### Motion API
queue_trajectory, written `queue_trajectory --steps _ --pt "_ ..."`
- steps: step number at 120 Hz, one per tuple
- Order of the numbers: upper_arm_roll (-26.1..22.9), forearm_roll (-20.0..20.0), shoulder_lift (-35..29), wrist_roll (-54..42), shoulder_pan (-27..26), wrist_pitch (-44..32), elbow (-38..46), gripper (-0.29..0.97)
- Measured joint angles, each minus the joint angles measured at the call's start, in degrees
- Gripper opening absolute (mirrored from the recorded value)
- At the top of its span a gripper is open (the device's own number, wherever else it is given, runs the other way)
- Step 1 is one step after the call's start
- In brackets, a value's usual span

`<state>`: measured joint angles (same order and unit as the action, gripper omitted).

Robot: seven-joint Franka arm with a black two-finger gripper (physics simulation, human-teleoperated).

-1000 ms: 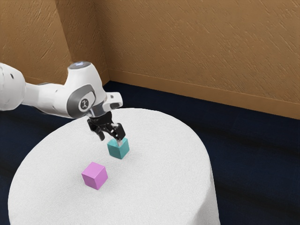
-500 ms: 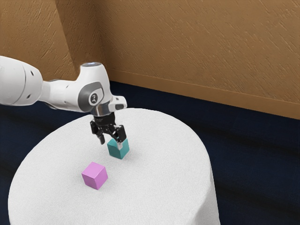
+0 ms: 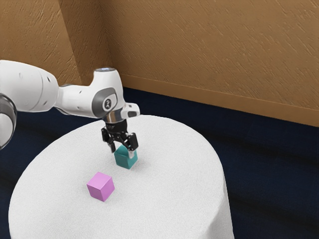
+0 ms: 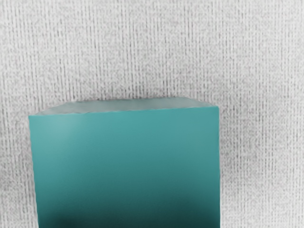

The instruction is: Pick up the blue block with one arm, and put the blue block on the pink block with one arm

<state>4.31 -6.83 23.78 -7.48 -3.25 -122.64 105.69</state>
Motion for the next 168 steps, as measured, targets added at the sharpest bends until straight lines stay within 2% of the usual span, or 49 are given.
queue_trajectory --steps 38,106,118,129,147,168 --pt "0.15 -0.6 3.27 -0.96 0.0 0.02 -2.69 0.64" --pt "0.96 -2.56 3.33 -1.07 0.01 -0.07 -2.56 0.31" --pt "1.05 -2.38 0.42 -0.72 -0.01 0.21 -1.62 0.27" --pt "1.1 -1.84 -7.05 -0.04 -0.12 0.71 4.21 0.25" --pt "0.78 -0.38 -18.63 1.2 0.1 1.03 16.16 0.34" --pt "-0.76 2.33 -24.95 2.3 2.0 0.21 24.6 0.36"
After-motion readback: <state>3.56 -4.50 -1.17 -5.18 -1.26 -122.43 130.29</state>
